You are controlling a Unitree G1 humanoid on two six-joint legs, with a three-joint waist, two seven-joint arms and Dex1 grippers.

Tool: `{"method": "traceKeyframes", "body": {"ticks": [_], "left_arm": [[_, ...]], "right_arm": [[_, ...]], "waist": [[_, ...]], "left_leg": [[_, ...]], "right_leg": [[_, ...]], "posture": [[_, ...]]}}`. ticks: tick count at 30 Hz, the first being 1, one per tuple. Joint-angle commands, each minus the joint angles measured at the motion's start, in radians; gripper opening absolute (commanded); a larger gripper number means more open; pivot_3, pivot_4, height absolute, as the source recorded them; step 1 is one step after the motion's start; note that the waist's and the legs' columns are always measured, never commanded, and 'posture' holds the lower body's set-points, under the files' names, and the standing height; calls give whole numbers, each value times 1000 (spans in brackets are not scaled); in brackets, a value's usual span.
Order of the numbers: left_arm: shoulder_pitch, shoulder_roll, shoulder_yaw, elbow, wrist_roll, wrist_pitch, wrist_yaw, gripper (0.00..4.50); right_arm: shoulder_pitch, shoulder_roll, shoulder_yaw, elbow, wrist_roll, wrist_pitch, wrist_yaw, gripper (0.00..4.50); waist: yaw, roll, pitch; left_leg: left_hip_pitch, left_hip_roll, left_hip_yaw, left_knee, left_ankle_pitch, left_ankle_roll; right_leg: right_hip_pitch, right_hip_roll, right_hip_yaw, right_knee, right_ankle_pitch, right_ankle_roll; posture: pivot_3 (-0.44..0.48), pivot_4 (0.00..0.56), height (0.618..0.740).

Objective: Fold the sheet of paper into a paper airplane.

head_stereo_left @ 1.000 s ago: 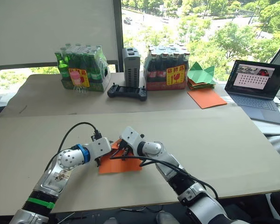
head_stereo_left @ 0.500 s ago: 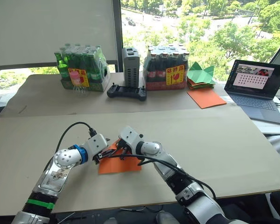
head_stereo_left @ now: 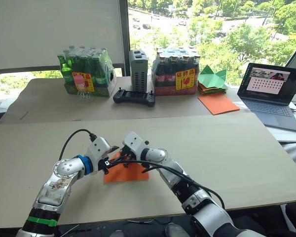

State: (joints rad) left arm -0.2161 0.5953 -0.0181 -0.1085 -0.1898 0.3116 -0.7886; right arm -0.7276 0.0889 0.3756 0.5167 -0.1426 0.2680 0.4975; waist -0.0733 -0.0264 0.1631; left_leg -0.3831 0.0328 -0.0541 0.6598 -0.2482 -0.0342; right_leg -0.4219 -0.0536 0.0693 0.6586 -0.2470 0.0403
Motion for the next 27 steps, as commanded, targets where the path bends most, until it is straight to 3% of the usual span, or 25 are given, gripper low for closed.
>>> {"method": "traceKeyframes", "body": {"ticks": [1, 7, 27], "left_arm": [[1, -8, 28, -2, -29, 17, 9, 1858], [3, -12, 44, 22, -56, 58, 11, 13], [-16, -65, 90, 152, -132, 173, 53, 13]], "right_arm": [[-6, 11, -2, 3, 4, -11, -1, 0], [2, 5, 0, -9, 1, -3, 1, 0], [11, -2, 3, -23, -4, 12, 1, 0]], "waist": [[0, 0, 0], [0, 0, 0], [1, 0, 0]], "left_leg": [[0, 0, 0, 0, 0, 0], [0, 0, 0, 0, 0, 0], [0, 0, 0, 0, 0, 0]], "right_leg": [[0, 0, 0, 0, 0, 0], [0, 0, 0, 0, 0, 0], [0, 0, 0, 0, 0, 0]], "posture": [[0, 150, 740], [0, 150, 740], [0, 150, 740]]}}
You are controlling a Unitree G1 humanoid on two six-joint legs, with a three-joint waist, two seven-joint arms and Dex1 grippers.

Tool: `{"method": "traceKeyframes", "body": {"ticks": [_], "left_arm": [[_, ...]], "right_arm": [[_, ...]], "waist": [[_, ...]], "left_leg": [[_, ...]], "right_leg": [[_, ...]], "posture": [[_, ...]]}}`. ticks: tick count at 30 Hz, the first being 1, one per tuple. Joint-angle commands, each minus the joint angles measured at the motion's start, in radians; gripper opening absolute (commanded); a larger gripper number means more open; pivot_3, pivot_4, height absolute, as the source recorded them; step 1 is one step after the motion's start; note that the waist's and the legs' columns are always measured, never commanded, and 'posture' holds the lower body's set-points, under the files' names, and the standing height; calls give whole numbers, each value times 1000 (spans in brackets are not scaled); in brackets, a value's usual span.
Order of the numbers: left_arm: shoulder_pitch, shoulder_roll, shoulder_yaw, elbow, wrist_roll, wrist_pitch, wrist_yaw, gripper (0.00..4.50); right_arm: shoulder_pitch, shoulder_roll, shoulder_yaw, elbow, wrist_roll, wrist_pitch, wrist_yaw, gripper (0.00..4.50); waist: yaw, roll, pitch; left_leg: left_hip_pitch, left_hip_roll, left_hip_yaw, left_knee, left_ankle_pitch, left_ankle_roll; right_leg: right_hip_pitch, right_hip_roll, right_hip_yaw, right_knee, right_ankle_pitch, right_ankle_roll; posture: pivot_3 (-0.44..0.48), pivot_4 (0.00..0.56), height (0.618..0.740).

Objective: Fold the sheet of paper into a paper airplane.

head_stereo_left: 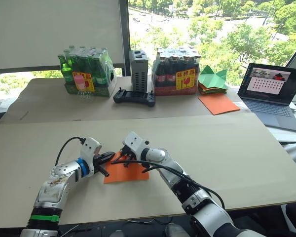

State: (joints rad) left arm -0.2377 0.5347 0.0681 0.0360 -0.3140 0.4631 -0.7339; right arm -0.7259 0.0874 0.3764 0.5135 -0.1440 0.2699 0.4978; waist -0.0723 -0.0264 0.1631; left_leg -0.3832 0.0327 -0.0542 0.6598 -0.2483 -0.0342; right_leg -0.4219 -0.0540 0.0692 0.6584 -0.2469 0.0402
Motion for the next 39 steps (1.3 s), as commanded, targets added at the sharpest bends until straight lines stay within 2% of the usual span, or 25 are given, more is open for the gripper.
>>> {"method": "traceKeyframes", "body": {"ticks": [1, 4, 9, 13, 26, 39], "left_arm": [[11, -6, 1, 8, -10, 25, -2, 13], [23, -17, 5, -1, -30, 42, 3, 13], [-7, -59, 94, -53, -162, 162, 26, 13], [-12, -54, 108, -78, -202, 219, 24, 13], [13, -11, 48, -14, -113, 186, 30, 13], [24, -7, 32, 11, -101, 165, 29, 13]], "right_arm": [[10, -1, 3, -21, -3, 11, 0, 0], [11, -1, 5, -32, -2, 15, 3, 0], [13, -3, 8, -38, -4, 15, 5, 0], [18, -5, 12, -42, -5, 15, 7, 0], [25, -3, 15, -57, -7, 26, 9, 0], [9, 29, 9, -86, 16, 39, 23, 0]], "waist": [[0, 0, 0], [0, 0, 0], [1, 0, 0], [1, 0, 0], [1, 0, 0], [1, 0, 0]], "left_leg": [[0, 0, 0, 0, 0, 0], [0, 0, 0, 0, 0, 0], [0, 0, 0, 0, 0, 0], [-1, 0, 0, 0, 0, 0], [0, 0, 0, 0, 0, 0], [0, 0, 0, 0, 0, 0]], "right_leg": [[0, 0, 0, 0, 0, 0], [0, 0, 0, 0, 0, 0], [0, 0, 0, 0, 0, 0], [0, 0, 0, 0, 0, 0], [0, 0, 0, -1, 0, 0], [0, 0, 0, -1, 0, 0]], "posture": [[0, 150, 740], [0, 150, 740], [0, 150, 740], [0, 150, 740], [0, 150, 740], [0, 150, 740]]}}
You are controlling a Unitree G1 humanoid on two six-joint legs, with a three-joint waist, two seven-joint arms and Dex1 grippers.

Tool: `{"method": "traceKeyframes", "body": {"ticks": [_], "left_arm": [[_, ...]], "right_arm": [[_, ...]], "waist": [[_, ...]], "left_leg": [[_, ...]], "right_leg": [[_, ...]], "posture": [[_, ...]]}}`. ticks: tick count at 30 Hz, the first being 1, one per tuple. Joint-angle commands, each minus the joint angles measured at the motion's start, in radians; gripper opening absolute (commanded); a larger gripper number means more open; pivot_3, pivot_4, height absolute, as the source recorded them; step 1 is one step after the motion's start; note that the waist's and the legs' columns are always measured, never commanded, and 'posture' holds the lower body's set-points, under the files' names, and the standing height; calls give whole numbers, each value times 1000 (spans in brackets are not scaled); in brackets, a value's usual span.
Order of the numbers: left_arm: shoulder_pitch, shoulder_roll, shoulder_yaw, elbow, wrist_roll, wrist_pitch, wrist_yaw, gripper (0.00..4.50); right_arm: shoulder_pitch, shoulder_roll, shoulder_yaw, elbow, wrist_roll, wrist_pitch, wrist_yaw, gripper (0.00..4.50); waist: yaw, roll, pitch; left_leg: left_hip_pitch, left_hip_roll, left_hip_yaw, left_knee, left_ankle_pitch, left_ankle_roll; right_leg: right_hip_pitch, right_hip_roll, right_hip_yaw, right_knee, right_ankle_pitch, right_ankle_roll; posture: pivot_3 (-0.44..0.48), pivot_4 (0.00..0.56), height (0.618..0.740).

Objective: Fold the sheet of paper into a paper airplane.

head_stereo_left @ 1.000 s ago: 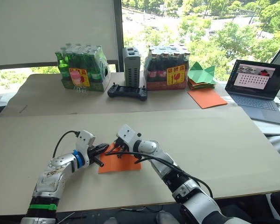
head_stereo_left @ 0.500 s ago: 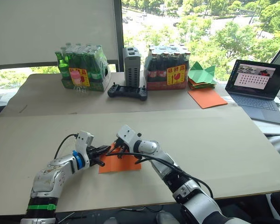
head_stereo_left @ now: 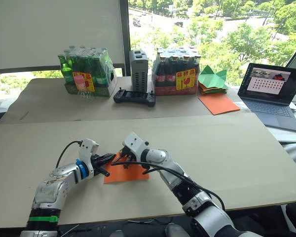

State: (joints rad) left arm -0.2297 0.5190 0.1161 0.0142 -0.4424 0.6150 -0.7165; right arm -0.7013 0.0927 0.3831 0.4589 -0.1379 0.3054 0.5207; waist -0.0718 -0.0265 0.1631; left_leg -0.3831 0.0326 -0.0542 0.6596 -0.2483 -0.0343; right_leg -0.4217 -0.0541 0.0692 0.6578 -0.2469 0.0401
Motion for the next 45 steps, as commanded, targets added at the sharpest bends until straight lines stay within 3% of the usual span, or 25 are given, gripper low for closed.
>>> {"method": "traceKeyframes", "body": {"ticks": [1, 26, 39, 45], "left_arm": [[15, 7, -17, 32, 27, 13, 13, 13], [28, 0, -27, -6, 21, 12, 18, 13], [-97, -74, 66, -46, -86, 104, 103, 13], [-95, -53, 26, -51, -66, 108, 82, 13]], "right_arm": [[-18, 27, 4, -24, 8, 1, -3, 0], [-86, 36, -31, 130, 10, -1, -121, 0], [-73, 36, -8, 122, 5, 5, -99, 0], [-71, 33, -9, 117, 4, 8, -98, 0]], "waist": [[0, 0, 0], [0, 0, 0], [0, 0, 0], [0, 0, 0]], "left_leg": [[0, 0, 0, 0, 0, 0], [2, 0, 0, 0, 0, 0], [0, 0, 0, 0, 0, 0], [0, 0, 0, 0, 0, 0]], "right_leg": [[0, 0, 0, 0, 0, 0], [1, 0, 0, 0, 0, 0], [0, 0, 0, 0, 0, 0], [0, 0, 0, 0, 0, 0]], "posture": [[0, 150, 740], [0, 150, 740], [0, 150, 740], [0, 150, 740]]}}
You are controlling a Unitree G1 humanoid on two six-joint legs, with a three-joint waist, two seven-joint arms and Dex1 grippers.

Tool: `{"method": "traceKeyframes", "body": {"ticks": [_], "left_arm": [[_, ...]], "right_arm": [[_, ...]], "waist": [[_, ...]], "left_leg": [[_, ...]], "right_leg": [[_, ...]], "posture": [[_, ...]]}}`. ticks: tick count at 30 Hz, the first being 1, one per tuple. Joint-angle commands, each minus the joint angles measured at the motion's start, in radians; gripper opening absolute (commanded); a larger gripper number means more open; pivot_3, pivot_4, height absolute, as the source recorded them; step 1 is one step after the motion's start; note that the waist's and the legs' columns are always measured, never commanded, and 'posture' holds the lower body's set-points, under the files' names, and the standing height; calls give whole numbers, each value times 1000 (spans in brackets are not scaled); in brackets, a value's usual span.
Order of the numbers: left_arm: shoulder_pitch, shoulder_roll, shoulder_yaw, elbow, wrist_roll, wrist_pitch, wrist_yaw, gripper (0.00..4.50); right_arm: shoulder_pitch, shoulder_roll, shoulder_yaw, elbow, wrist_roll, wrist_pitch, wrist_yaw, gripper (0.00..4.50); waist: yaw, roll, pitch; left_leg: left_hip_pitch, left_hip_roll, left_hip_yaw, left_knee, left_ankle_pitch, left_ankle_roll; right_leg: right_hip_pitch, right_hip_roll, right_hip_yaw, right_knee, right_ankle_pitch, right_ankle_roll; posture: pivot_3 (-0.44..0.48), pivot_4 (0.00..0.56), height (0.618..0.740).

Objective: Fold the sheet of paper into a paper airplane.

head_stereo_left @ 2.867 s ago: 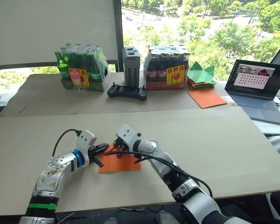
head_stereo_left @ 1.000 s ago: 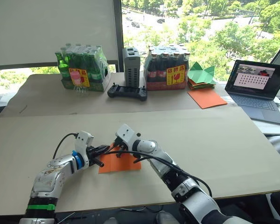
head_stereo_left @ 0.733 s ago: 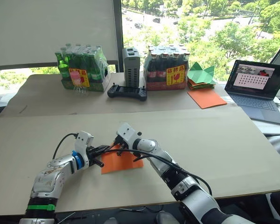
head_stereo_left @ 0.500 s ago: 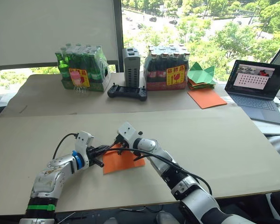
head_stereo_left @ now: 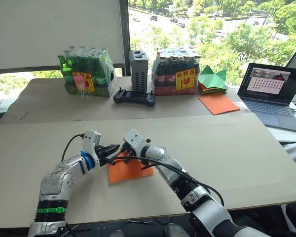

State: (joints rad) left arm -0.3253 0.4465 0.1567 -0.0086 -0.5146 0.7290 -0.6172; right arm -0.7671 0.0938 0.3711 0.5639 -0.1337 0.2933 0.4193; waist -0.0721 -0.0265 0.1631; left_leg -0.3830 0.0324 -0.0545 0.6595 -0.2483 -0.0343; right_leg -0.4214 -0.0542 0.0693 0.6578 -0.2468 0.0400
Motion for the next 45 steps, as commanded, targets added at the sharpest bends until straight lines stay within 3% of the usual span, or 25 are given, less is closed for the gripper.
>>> {"method": "traceKeyframes", "body": {"ticks": [1, 14, 27, 41, 45], "left_arm": [[6, 23, -22, -25, 11, -6, -22, 13], [87, 74, -87, 43, 94, -76, -68, 13], [204, 141, -115, -71, 81, -64, -117, 13], [102, 64, 27, -129, -76, 44, -48, 13], [104, 72, 4, -144, -71, 53, -57, 13]], "right_arm": [[-6, 31, 3, 12, 0, 20, 3, 0], [-4, 32, 2, 4, 1, 27, 2, 0], [0, 33, 6, 2, 1, 31, 6, 0], [2, 33, 6, 2, 0, 34, 8, 0], [1, 33, 5, 4, 0, 32, 7, 0]], "waist": [[0, 0, 0], [0, 0, 0], [0, 0, 0], [0, 0, 0], [0, 0, 0]], "left_leg": [[0, 0, 0, 0, 0, 0], [0, 0, 0, 0, 0, 0], [2, 0, 1, -1, 0, 0], [0, 0, 0, -1, 0, 0], [0, 0, 0, -1, 0, 0]], "right_leg": [[0, 0, 0, 0, 0, 0], [0, 0, 0, 0, 0, 0], [1, 0, 0, 0, 0, 0], [0, 0, 0, -1, 0, 0], [0, 0, 0, -1, 0, 0]], "posture": [[0, 150, 740], [0, 150, 740], [0, 150, 740], [0, 150, 740], [0, 150, 740]]}}
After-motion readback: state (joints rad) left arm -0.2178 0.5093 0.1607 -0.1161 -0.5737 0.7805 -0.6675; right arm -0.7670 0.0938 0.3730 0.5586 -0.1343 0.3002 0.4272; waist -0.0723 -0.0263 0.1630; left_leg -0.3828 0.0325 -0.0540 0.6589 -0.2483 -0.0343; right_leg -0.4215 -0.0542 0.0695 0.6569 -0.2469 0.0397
